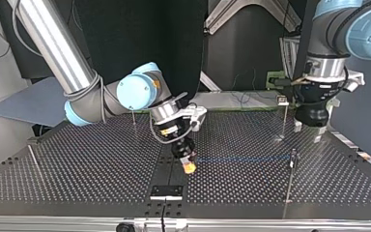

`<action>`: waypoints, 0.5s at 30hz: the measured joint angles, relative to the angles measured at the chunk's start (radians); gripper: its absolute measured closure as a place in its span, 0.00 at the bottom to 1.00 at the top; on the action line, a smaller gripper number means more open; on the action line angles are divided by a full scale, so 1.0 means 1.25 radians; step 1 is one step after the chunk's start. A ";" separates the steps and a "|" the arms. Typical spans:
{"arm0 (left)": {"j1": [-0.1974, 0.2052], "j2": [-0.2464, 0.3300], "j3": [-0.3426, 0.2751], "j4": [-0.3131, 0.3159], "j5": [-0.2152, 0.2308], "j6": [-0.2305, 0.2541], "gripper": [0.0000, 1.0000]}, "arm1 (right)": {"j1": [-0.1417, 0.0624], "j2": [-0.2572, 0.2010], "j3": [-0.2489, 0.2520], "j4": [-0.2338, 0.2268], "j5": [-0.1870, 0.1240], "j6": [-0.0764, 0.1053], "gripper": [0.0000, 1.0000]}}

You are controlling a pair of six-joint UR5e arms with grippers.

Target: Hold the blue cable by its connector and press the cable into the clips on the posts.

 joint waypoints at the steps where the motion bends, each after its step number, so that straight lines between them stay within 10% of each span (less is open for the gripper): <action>1: 0.000 0.002 0.000 0.000 0.003 0.006 0.00 | 0.000 0.000 0.000 0.001 0.002 0.000 1.00; 15: -0.007 0.006 0.018 0.010 0.073 0.108 0.00 | 0.000 0.000 0.000 0.005 0.007 -0.001 1.00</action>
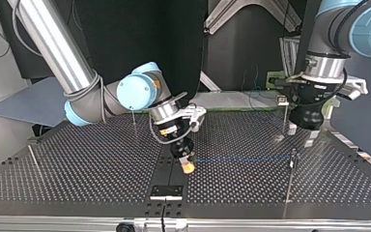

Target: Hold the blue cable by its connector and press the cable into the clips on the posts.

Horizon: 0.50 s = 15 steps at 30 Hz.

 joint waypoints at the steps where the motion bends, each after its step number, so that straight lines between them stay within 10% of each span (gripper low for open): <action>1: 0.000 0.000 0.000 0.003 0.003 0.006 0.00 | 0.000 0.000 0.000 0.000 0.000 0.000 1.00; 15: -0.005 -0.030 0.001 0.035 0.034 0.105 0.00 | 0.002 0.000 0.000 0.002 0.000 0.001 1.00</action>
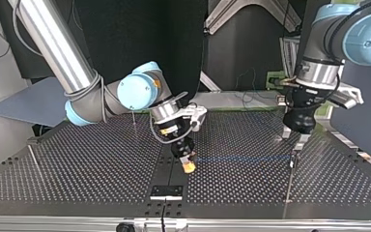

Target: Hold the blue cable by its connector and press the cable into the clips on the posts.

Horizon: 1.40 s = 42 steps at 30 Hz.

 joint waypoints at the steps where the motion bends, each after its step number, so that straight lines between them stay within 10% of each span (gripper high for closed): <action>1: 0.000 0.000 0.000 0.001 -0.003 0.007 0.00 | 0.000 0.000 0.000 0.000 0.000 0.000 1.00; 26: -0.010 0.002 -0.001 -0.002 -0.058 0.039 0.00 | 0.000 0.001 0.000 0.001 -0.002 0.000 1.00; 42: -0.033 0.003 0.000 0.014 -0.010 0.050 0.00 | -0.002 0.001 0.000 0.004 -0.002 -0.001 1.00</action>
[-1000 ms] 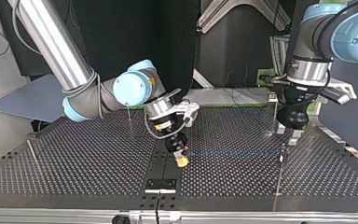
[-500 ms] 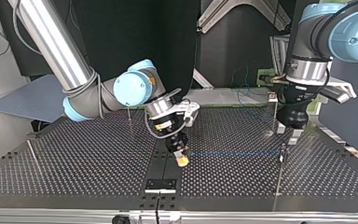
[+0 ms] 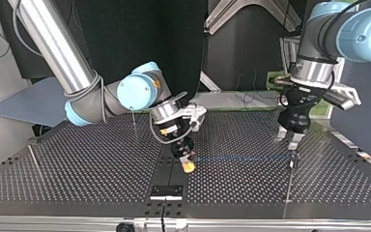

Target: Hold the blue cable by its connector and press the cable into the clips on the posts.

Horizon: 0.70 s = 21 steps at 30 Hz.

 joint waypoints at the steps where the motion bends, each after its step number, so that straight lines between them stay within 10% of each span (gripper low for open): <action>1: -0.003 -0.002 0.000 0.004 0.006 -0.001 0.00 | 0.000 0.000 0.000 0.000 0.000 0.000 1.00; 7: -0.027 -0.028 0.006 0.041 0.025 -0.018 0.00 | 0.000 0.000 0.000 0.000 0.001 0.000 1.00; 21: -0.119 -0.113 0.072 0.134 -0.059 -0.037 0.00 | -0.004 0.000 0.000 0.000 0.000 0.000 1.00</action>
